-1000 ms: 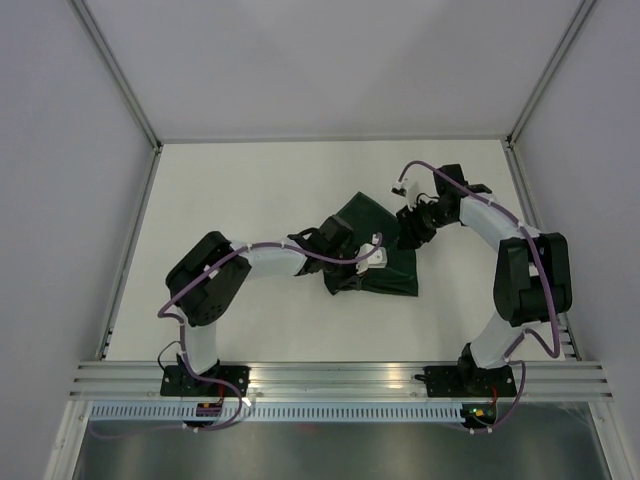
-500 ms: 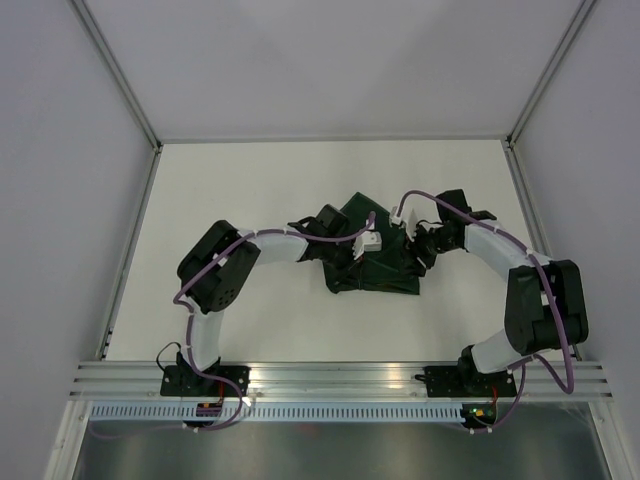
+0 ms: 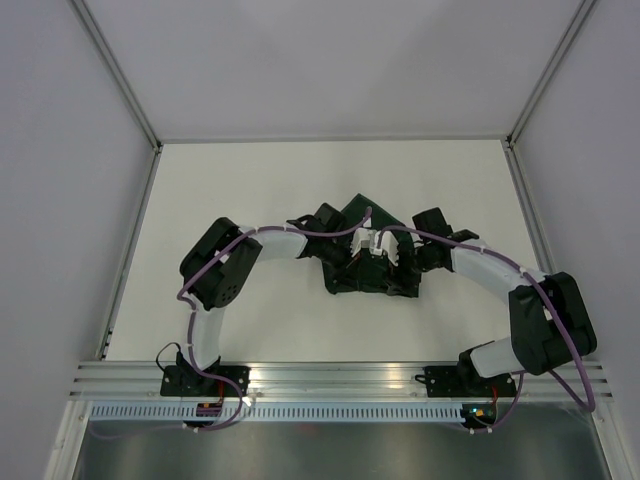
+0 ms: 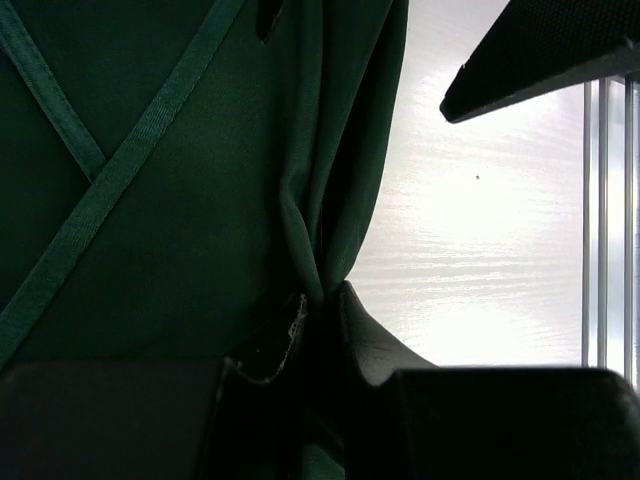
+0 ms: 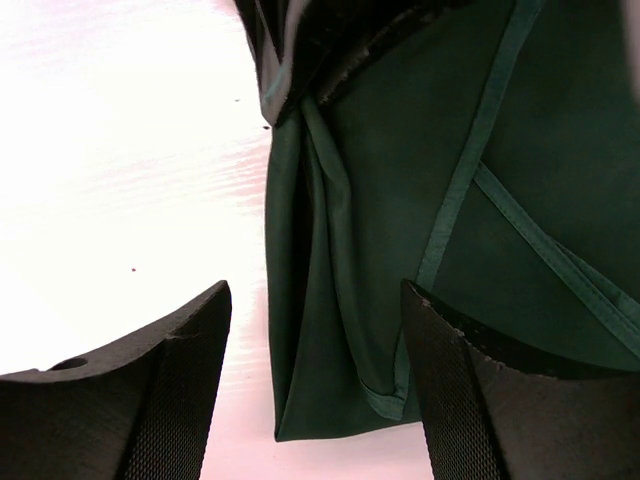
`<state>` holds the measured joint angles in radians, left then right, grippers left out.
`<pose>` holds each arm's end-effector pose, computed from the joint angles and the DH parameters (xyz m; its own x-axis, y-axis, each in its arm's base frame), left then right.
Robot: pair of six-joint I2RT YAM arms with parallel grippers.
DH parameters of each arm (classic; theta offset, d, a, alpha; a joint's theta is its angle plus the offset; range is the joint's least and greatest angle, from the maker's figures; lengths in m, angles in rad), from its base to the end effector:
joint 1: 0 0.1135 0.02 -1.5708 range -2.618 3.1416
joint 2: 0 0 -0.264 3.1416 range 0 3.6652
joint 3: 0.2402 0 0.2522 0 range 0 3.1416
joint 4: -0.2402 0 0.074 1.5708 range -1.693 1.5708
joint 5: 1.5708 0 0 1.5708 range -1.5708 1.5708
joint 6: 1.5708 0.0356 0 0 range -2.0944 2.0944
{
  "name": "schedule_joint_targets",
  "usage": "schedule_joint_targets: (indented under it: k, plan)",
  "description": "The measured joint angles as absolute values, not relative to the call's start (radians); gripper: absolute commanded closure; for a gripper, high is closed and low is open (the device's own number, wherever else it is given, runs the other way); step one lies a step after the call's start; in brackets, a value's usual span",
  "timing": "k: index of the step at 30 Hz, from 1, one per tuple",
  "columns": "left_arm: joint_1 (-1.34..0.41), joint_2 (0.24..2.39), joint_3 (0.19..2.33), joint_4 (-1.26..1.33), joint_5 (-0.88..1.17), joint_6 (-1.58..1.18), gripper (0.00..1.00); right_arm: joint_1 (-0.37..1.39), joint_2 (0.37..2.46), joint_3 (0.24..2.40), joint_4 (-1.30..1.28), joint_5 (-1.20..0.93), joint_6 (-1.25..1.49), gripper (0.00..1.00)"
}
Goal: Fold the napkin, place the utensils inside, and roll it up
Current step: Roll the napkin with the utensil
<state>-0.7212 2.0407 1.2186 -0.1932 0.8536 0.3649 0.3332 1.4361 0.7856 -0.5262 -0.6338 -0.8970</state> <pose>0.2839 -0.2853 0.1275 -0.3347 0.6066 -0.7212 0.9120 0.0158 -0.4100 0.2343 0.1034 0.1797 -0.1706 -0.7254 -0.6669 -0.9804 0.1927 0.0411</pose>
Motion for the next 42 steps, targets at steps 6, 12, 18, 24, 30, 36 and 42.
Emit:
schedule_joint_targets:
  k: [6,12,18,24,30,36,42]
  plan:
    - [-0.724,2.051,1.232,-0.201,0.860,0.363,0.98,0.360,1.387,0.761,-0.502,-0.630,-0.895,0.27]
    - [-0.724,2.052,1.234,-0.201,0.865,0.363,0.98,0.290,1.345,0.748,-0.487,-0.649,-0.904,0.27]
    - [-0.718,2.053,1.234,-0.205,0.870,0.363,0.98,0.272,1.309,0.673,-0.450,-0.664,-0.951,0.28]
    - [-0.715,2.054,1.234,-0.215,0.875,0.363,0.98,0.273,1.238,0.558,-0.386,-0.677,-0.994,0.28]
    - [-0.709,2.067,1.241,-0.216,0.898,0.363,0.98,0.273,1.255,0.541,-0.310,-0.685,-1.011,0.28]
    - [-0.706,2.077,1.251,-0.226,0.910,0.363,0.98,0.286,1.305,0.541,-0.268,-0.692,-1.023,0.28]
    - [-0.706,2.082,1.260,-0.234,0.916,0.363,0.98,0.299,1.370,0.549,-0.266,-0.693,-1.028,0.30]
